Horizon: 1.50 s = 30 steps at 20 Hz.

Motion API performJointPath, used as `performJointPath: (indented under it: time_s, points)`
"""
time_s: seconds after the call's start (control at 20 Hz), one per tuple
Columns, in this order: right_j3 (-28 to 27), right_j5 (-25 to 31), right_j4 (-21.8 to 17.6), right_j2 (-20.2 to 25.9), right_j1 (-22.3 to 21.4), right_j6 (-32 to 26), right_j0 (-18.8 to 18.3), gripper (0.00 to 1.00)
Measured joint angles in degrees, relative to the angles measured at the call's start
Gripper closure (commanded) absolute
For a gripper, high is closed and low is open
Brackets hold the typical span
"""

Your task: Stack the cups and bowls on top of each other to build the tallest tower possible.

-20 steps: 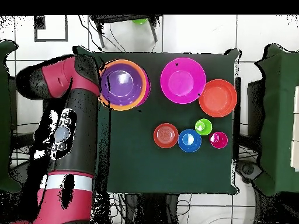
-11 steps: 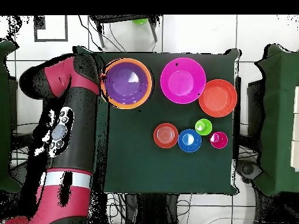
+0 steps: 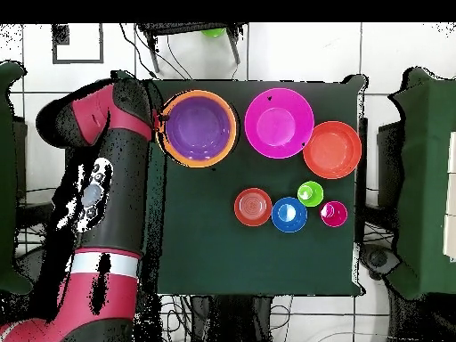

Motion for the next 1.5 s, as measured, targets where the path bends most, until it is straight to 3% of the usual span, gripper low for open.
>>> performJointPath:
  time_s: [0.4,1.5]
  points:
    - [-2.0,4.6,0.0,0.0,1.2,0.0,-0.5,1.00]
    - [-1.6,4.6,0.3,3.1,0.9,0.0,-0.5,1.00]
